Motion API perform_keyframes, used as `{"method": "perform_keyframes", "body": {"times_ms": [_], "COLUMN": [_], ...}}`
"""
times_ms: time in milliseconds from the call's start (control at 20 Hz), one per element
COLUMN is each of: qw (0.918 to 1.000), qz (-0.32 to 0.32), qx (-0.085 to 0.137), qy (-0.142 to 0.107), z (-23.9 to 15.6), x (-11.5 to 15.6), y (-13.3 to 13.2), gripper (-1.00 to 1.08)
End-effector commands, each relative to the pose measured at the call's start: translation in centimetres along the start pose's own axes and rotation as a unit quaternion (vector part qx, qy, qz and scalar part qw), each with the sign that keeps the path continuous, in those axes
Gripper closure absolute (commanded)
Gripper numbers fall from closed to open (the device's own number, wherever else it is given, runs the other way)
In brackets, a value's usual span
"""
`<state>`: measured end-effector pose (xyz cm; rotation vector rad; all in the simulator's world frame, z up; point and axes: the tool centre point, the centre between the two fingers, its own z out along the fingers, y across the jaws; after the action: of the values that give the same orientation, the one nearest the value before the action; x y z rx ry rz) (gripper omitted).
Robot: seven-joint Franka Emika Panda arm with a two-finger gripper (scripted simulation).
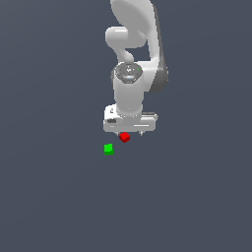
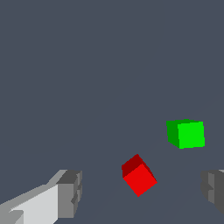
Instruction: Stack the red cube on top of the green cube.
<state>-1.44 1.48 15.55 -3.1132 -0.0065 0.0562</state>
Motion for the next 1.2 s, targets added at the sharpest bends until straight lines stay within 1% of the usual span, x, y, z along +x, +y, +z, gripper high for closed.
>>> {"method": "perform_keyframes", "body": {"times_ms": [0,300,500,700,950,1150], "qw": [0.9999,0.9974,0.9922,0.9838,0.9701,0.9596], "qz": [-0.015,-0.072,-0.124,-0.179,-0.242,-0.281], "qx": [-0.001,-0.004,-0.007,-0.01,-0.014,-0.016], "qy": [0.0,0.002,0.004,0.006,0.009,0.01], "z": [0.4,1.8,3.2,4.6,6.2,7.3], "x": [-0.3,-1.6,-2.8,-3.9,-5.2,-5.9], "y": [0.0,0.0,0.2,0.6,1.2,1.7], "gripper": [-0.92,-0.92,-0.92,-0.92,-0.92,-0.92]}}
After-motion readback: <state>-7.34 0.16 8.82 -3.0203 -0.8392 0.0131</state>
